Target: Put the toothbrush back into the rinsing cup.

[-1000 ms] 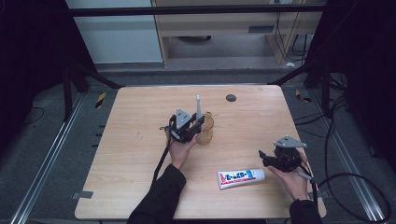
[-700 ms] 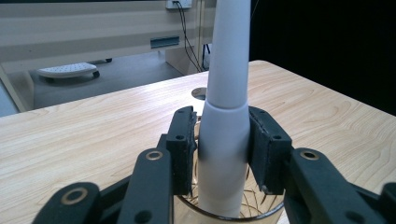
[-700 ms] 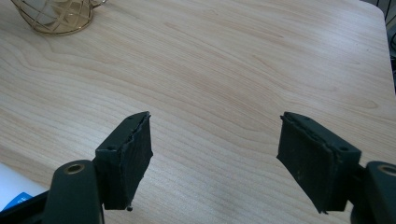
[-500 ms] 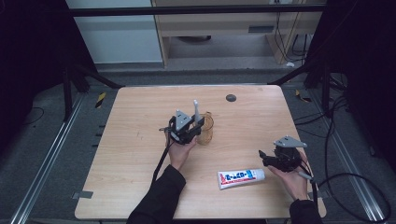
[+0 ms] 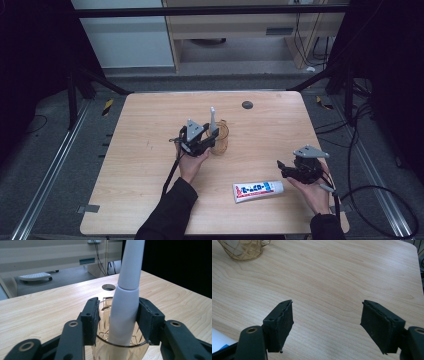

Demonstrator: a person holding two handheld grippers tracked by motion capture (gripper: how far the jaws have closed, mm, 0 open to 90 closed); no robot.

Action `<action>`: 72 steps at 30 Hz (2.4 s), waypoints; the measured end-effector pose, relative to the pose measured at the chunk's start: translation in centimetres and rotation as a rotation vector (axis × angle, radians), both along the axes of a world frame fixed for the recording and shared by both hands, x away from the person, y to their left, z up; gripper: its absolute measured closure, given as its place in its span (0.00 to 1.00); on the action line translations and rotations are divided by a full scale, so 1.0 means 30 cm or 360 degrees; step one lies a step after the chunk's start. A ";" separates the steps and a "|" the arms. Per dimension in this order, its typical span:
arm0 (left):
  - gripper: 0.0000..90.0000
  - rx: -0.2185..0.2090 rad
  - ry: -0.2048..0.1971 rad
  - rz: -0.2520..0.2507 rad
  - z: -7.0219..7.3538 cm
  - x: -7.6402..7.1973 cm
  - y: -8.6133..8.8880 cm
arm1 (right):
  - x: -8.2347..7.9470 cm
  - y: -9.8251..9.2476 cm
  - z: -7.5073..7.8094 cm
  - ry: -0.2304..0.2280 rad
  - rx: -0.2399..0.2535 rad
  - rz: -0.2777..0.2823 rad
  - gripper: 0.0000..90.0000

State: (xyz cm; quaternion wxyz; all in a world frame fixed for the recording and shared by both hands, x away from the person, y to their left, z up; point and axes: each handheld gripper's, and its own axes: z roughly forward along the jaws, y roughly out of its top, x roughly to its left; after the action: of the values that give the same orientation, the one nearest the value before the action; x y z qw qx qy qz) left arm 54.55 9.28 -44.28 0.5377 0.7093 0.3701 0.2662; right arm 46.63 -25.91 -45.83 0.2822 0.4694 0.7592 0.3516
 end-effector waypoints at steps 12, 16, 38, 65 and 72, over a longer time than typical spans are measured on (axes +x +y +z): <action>0.41 0.0051 0.0004 -0.0042 0.039 -0.054 0.043 | -0.011 -0.001 0.023 -0.0020 0.0041 0.0001 0.28; 0.40 0.0111 0.0023 -0.0039 0.049 -0.075 0.061 | -0.013 -0.002 0.029 -0.0034 0.0039 0.0009 0.28; 0.36 0.0229 0.0107 0.0041 0.061 -0.230 0.323 | -0.040 -0.005 0.059 0.0004 0.0086 0.0086 0.37; 0.46 0.0281 0.0267 0.0320 -0.061 -0.371 0.598 | -0.083 0.107 0.048 0.0196 0.0111 0.0380 0.67; 0.48 0.0329 0.0242 0.0295 -0.067 -0.366 0.617 | -0.098 0.136 0.043 0.0243 0.0122 0.0436 0.73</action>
State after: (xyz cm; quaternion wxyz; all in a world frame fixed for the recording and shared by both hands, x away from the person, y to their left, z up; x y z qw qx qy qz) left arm 43.58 27.79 -46.28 0.4055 0.7418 0.4440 0.2970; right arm 43.68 -21.84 -44.54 0.1551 0.3973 0.8214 0.3787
